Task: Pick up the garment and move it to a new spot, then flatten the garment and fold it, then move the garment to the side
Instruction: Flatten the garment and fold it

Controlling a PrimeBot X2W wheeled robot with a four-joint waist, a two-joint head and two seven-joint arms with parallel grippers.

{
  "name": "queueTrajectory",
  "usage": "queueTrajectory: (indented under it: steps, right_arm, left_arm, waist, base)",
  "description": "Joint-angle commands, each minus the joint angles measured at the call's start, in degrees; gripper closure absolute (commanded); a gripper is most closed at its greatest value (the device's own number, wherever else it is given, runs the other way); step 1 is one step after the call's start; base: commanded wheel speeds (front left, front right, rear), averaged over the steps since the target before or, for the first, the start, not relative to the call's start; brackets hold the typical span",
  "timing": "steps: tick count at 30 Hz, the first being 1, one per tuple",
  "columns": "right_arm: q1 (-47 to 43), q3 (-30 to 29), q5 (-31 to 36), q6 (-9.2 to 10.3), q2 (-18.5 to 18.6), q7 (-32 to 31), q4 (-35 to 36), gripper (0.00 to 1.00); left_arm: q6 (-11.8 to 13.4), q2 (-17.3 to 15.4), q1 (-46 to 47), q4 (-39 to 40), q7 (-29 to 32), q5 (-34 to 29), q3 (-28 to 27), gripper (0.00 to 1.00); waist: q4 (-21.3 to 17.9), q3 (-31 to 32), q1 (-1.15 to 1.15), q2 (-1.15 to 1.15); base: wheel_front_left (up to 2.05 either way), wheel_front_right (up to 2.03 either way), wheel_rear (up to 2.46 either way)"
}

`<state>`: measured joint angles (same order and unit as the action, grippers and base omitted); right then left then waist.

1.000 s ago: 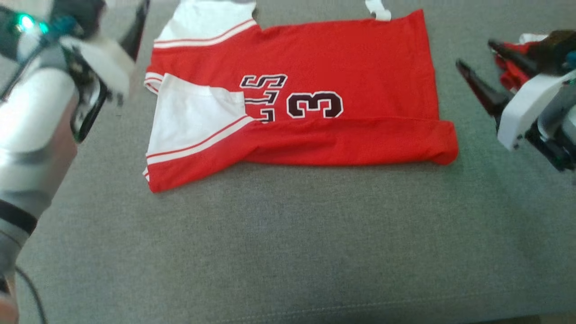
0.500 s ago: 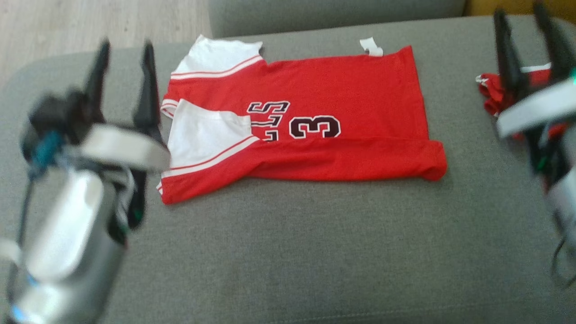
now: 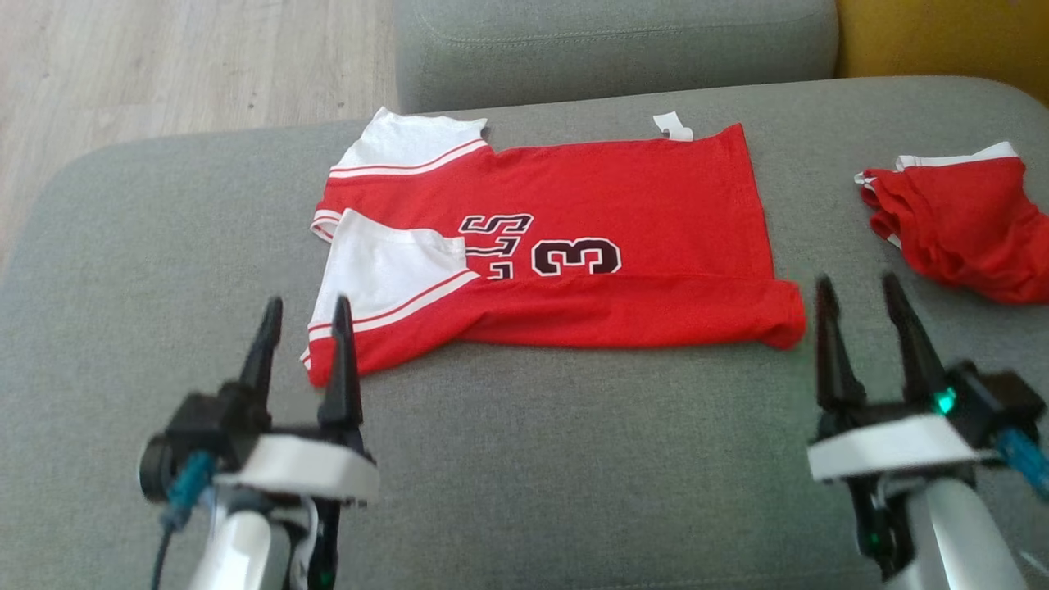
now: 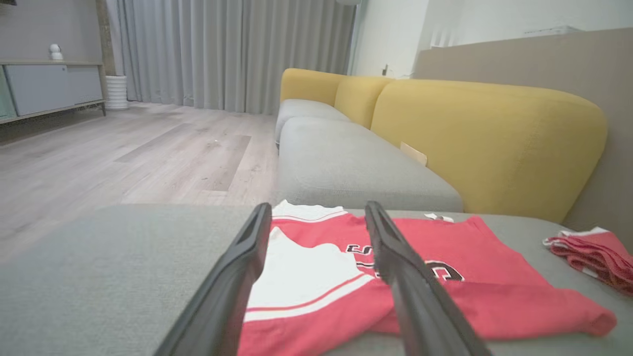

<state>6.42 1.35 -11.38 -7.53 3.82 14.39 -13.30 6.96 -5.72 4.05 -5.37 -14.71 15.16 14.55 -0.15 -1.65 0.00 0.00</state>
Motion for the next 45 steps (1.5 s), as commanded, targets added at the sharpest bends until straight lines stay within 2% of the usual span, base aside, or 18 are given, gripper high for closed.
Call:
queueTrajectory:
  steps: [1, 4, 9, 17, 26, 32, 38, 45]
  right_arm:
    - [-0.04, -0.08, 0.67, 0.04, -0.35, 0.61, 2.70, 0.00]
    - [-2.64, -0.42, 1.49, 0.04, -0.84, 0.61, 3.84, 0.00]
    - [-4.29, 0.57, -0.75, 0.04, -0.92, 0.61, 4.58, 0.00]
    - [-3.13, 1.26, -1.37, 0.04, -0.93, 0.61, 5.12, 0.00]
    - [-1.10, 4.55, -1.67, 0.04, -0.93, 0.61, 5.04, 0.00]
    - [0.21, 7.23, -2.27, 0.04, -0.94, 0.61, 5.42, 0.00]
    - [1.20, 8.56, -2.65, 0.04, -0.94, 0.61, 5.78, 0.00]
    - [2.06, 9.43, -2.99, 0.04, -0.94, 0.61, 5.97, 0.00]
  left_arm:
    - [-0.80, 0.20, 1.09, 2.00, -0.29, -1.51, -2.80, 0.00]
    - [-2.03, 1.38, -0.39, 1.92, -0.29, -3.09, -4.22, 0.00]
    - [-3.46, 2.36, -1.02, 1.65, -0.29, -4.83, -6.05, 0.00]
    - [-3.59, 2.77, -0.31, -1.33, -0.29, -6.09, -7.01, 0.00]
    - [0.00, 2.72, 6.27, -18.54, -0.29, -8.36, -7.23, 0.00]
    - [2.77, 1.47, 12.75, -31.06, 0.41, -8.95, -8.65, 0.00]
    - [3.02, 0.48, 17.54, -39.54, 0.97, -8.45, -9.09, 0.00]
    - [1.95, -0.27, 20.87, -47.23, 2.01, -8.16, -8.35, 0.00]
  waist:
    - [0.05, 0.14, 0.00, 0.00]
    - [0.02, 0.32, 0.00, 0.00]
    - [-0.36, 0.39, 0.00, 0.00]
    - [-0.89, -0.61, 0.00, 0.00]
    - [-2.23, -3.35, 0.00, 0.00]
    - [-3.81, -5.29, 0.00, 0.00]
    - [-5.08, -6.72, 0.00, 0.00]
    - [-6.39, -7.84, 0.00, 0.00]
  base:
    - [0.00, 0.00, 0.00]
    - [0.00, 0.00, 0.00]
    - [0.00, 0.00, 0.00]
    - [0.00, 0.00, 0.00]
    - [0.00, 0.00, 0.00]
    - [0.00, 0.00, 0.00]
    - [0.00, 0.00, 0.00]
    - [0.00, 0.00, 0.00]
